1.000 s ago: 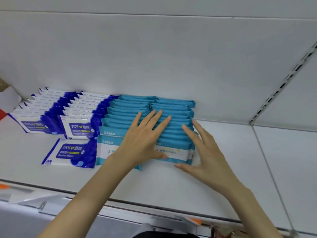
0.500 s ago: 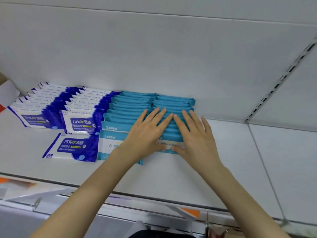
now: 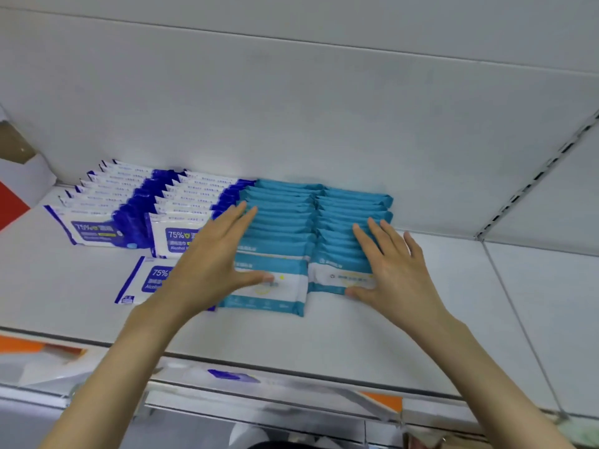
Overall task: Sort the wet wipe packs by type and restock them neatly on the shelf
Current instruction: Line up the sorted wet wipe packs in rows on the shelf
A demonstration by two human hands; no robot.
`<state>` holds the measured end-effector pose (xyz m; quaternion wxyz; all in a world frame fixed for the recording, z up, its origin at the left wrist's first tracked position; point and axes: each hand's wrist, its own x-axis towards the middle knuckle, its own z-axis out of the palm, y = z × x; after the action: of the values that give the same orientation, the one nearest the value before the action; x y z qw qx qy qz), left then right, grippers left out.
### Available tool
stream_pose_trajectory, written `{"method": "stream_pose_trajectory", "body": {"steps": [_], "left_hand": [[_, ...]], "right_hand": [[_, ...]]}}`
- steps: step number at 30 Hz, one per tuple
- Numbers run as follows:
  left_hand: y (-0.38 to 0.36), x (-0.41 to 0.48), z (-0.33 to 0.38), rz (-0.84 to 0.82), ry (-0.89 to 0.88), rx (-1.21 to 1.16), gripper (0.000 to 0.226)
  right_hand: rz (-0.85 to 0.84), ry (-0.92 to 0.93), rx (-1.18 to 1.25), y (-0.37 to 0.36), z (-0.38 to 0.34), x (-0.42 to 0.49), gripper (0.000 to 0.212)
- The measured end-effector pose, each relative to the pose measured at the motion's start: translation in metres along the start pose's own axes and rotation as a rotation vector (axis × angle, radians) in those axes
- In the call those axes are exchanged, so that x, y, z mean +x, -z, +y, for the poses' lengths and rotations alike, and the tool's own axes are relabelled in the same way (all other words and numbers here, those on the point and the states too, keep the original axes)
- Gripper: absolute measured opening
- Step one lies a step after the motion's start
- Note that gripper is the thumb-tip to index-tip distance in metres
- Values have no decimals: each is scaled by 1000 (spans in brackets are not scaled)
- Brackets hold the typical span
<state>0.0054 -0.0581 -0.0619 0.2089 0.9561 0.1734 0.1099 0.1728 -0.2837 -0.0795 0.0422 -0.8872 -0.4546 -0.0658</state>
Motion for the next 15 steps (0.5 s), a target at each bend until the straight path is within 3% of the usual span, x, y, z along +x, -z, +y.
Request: {"method": "stream_pose_trajectory", "body": {"steps": [7,12,15], "left_hand": [[-5,-7,-8,-75,-91,-30,103],[-47,23,48,-45,-334,279,108],[-68,42,72,-63,-313,345,114]], "right_hand": [[-23,-55,379,38,1,37,77],[-390,9,252,45,17,89,103],[-443,26,184,40,24,107,96]]}}
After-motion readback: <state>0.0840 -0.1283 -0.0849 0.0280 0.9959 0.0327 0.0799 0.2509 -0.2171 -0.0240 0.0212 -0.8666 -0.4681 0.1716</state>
